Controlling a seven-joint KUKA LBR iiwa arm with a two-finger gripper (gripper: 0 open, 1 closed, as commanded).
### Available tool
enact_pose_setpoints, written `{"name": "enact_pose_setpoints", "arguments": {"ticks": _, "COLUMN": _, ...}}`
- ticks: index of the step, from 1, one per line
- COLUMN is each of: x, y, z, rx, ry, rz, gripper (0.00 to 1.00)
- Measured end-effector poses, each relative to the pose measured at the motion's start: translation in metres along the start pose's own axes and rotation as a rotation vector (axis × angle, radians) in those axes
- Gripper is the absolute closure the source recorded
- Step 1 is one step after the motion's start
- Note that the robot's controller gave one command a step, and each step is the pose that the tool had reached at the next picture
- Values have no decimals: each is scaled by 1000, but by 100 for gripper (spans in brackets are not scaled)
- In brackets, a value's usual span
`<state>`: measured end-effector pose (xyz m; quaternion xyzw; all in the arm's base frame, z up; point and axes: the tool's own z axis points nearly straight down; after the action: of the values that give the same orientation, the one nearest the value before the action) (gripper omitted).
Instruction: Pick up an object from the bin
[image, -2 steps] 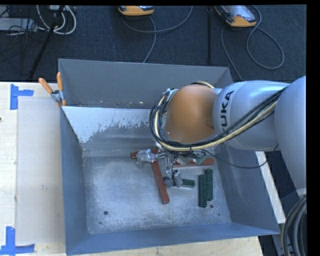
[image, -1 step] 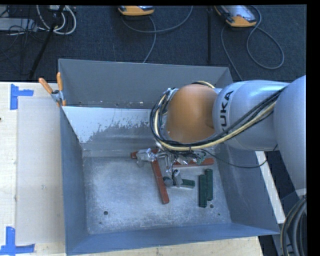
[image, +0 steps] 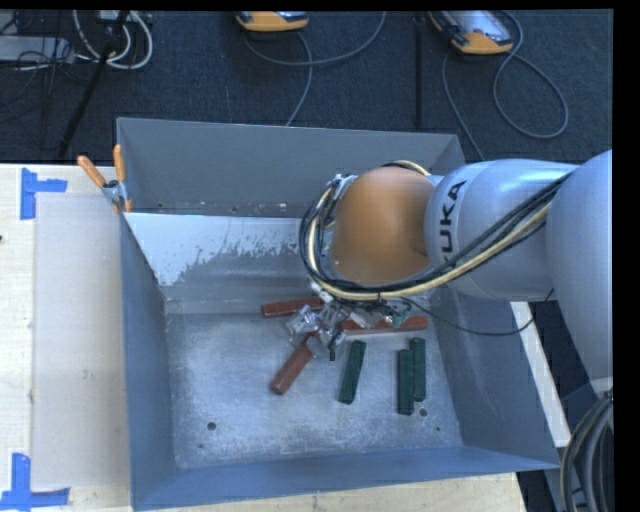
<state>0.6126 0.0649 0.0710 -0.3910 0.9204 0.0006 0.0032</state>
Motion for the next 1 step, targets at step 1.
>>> {"name": "enact_pose_setpoints", "arguments": {"ticks": 1, "x": -2, "y": -1, "z": -45, "rx": 1, "ry": 1, "rz": 6, "gripper": 100}}
